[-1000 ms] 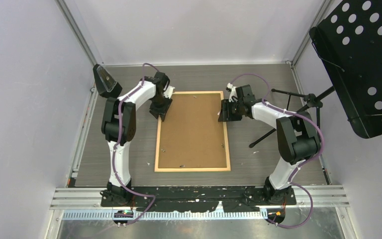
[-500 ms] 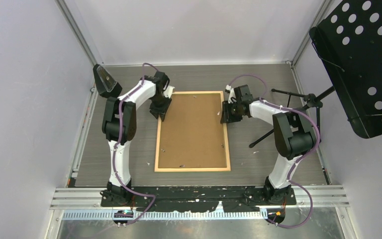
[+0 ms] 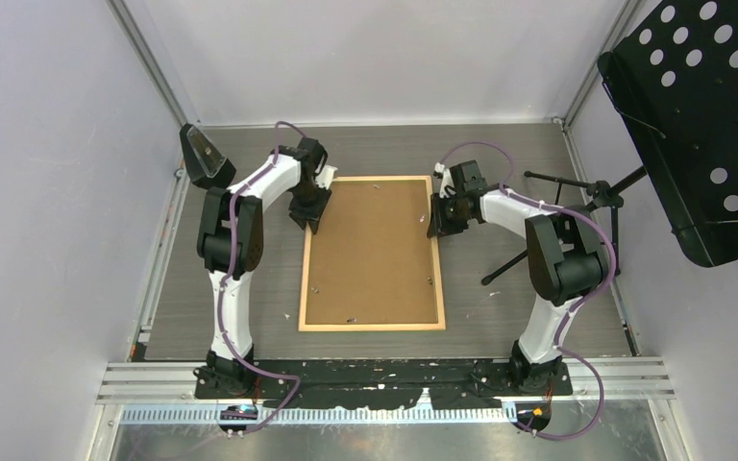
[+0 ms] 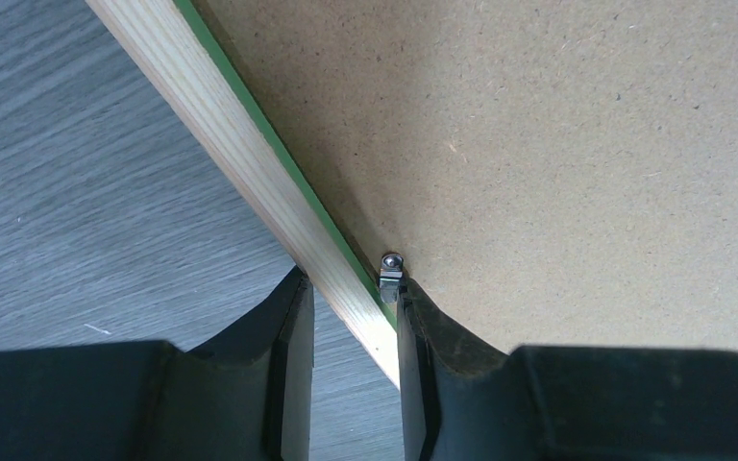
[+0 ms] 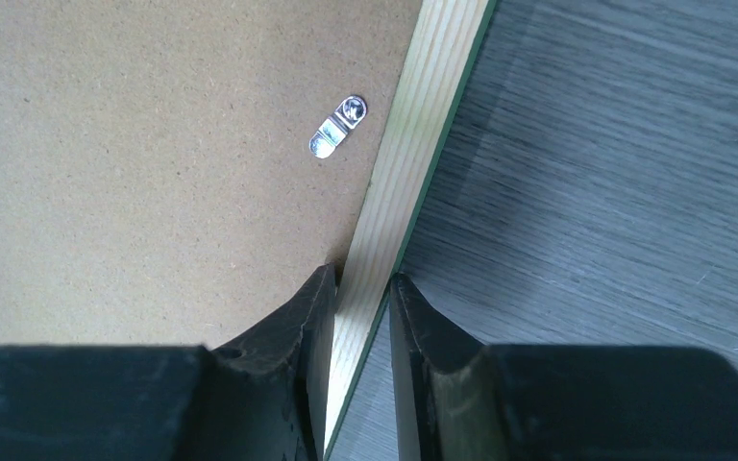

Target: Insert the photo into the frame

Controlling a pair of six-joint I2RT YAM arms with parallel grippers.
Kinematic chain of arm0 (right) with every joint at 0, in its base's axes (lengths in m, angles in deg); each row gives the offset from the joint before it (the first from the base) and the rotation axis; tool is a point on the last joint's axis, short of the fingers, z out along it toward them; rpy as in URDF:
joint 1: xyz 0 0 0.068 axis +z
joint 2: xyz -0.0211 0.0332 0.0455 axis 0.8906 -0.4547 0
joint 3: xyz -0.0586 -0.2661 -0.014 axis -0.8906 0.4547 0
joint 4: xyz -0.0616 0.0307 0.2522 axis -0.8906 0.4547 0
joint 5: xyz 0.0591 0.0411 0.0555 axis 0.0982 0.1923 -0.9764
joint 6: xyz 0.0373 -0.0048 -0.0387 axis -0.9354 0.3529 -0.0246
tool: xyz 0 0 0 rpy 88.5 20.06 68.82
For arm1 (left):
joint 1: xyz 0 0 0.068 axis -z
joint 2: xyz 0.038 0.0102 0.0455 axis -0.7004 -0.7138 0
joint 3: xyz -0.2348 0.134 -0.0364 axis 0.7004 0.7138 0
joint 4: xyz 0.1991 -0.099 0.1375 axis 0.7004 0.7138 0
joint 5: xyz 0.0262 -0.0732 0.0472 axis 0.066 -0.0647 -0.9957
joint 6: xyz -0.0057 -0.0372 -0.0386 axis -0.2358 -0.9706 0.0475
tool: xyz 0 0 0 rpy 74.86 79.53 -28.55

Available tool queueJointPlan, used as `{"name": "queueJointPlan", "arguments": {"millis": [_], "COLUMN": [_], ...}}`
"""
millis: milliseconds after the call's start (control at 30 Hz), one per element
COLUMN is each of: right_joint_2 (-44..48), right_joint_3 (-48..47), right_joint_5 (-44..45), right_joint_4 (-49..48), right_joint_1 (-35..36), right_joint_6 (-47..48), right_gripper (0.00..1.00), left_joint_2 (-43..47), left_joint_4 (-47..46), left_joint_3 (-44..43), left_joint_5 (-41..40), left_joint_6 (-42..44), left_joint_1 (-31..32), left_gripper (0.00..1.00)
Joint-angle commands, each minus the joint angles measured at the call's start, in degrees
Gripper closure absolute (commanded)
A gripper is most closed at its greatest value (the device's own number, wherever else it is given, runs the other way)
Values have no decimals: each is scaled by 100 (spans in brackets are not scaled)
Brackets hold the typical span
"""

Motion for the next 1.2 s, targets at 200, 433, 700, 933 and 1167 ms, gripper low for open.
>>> {"name": "queueJointPlan", "arguments": {"millis": [200,433,700,933,1167], "right_joint_2": [-200,-269,-465,-553,-587], "right_joint_3": [-400,-598,-837,-1108,-1255], "right_joint_5": [486,519,405,410,426], "right_joint_4": [312,534,718,1027,1220], "right_joint_1": [-28,-24,-22,-20,-19], "right_joint_6": [510,626,608,883,1134], "right_gripper": [94,95,95,95,94], "left_joint_2": [26,-96,-148,147,257], "left_joint_4": [-57,158,256,16,-94], "left_joint_3": [-414,-601,-541,108,282], "left_joint_5": [-13,-48,348,854,957], "left_joint_6": [255,348,231,27,-83], "left_joint_1": [19,21,20,20,19], "left_gripper": [100,92,91,87,48]}}
